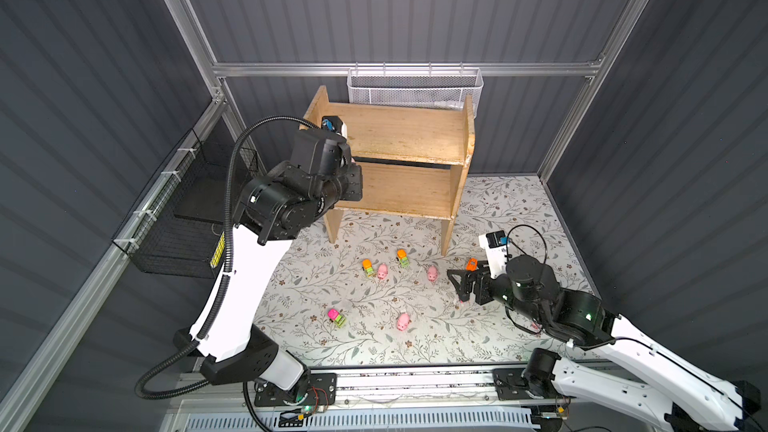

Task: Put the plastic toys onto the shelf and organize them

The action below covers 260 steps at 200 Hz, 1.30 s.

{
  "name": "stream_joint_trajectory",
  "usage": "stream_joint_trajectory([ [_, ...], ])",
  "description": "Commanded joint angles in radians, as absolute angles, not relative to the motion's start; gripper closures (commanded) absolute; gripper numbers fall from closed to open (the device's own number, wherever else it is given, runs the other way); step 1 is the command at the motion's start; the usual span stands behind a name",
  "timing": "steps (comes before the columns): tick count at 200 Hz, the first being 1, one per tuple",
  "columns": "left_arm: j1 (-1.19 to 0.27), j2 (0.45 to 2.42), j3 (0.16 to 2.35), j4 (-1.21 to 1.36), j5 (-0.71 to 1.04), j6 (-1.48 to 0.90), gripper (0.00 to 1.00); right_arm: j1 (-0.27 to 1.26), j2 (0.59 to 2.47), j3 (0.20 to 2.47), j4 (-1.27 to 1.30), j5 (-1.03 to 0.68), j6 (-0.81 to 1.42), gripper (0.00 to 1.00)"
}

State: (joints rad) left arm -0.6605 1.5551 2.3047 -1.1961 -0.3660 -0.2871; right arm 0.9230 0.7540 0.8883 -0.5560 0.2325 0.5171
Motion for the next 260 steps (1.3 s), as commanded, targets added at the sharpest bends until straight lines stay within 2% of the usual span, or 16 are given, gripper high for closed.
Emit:
stream_joint_trajectory([
  [1,-0.666,1.61,2.426,-1.278,-0.381,-0.225,0.72,0.929,0.752,0.928,-0.576,0.22,0.495,0.01],
  [79,-0.655,1.77,2.622,-1.252,-0.537,-0.089,0.68,0.931,0.755,0.951,-0.578,0.224,0.472,0.01],
  [164,-0.431,1.82,2.642,-1.172,-0.322,-0.004,0.63,0.931,0.83,1.002,-0.555,0.23,0.453,0.01],
  [260,-0.37,1.855,2.624,-1.157,-0.28,0.015,0.64,0.931,0.909,1.018,-0.519,0.233,0.469,0.01],
])
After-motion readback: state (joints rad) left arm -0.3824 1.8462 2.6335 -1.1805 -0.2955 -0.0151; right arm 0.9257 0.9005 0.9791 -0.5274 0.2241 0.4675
